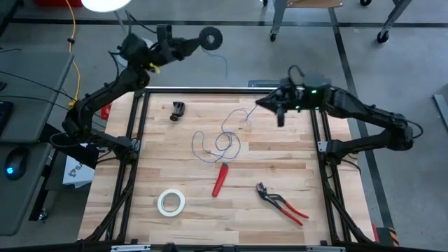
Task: Coil cords
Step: Uncoil the blue wire cable from the black spool
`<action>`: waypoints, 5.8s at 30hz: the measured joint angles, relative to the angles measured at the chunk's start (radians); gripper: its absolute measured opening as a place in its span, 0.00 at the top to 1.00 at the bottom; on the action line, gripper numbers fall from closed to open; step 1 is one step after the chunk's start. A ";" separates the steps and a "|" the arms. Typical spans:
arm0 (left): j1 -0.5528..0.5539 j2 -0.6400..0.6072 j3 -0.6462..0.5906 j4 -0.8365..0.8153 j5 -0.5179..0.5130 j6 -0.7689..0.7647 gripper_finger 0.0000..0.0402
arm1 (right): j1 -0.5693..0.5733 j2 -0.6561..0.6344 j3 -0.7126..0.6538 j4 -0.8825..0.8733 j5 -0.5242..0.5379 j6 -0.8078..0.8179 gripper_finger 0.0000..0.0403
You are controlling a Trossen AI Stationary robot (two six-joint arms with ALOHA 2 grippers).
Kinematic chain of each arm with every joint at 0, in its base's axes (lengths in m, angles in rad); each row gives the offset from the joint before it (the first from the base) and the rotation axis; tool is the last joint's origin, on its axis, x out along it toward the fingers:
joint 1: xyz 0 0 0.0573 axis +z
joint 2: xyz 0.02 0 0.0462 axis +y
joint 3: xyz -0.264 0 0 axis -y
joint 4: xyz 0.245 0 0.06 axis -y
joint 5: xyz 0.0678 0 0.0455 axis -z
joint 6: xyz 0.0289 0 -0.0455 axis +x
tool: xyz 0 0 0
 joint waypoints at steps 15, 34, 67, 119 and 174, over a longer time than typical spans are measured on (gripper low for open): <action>-0.227 0.000 0.000 0.139 0.166 -0.373 1.00 | 0.059 0.293 0.000 0.127 0.128 0.101 0.93; -0.241 0.002 0.000 -0.013 0.312 -0.148 1.00 | 0.059 0.207 0.168 0.167 0.101 -0.089 0.53; -0.199 0.025 0.000 -0.005 0.188 -0.019 1.00 | 0.088 0.122 0.188 -0.127 0.263 -0.112 0.54; -0.309 -0.004 0.000 -0.245 0.333 -0.073 1.00 | -0.095 0.280 0.270 0.260 0.084 -0.208 1.00; -0.038 -0.057 0.001 0.069 -0.119 -0.171 1.00 | 0.001 0.294 0.351 -0.058 0.057 -0.166 1.00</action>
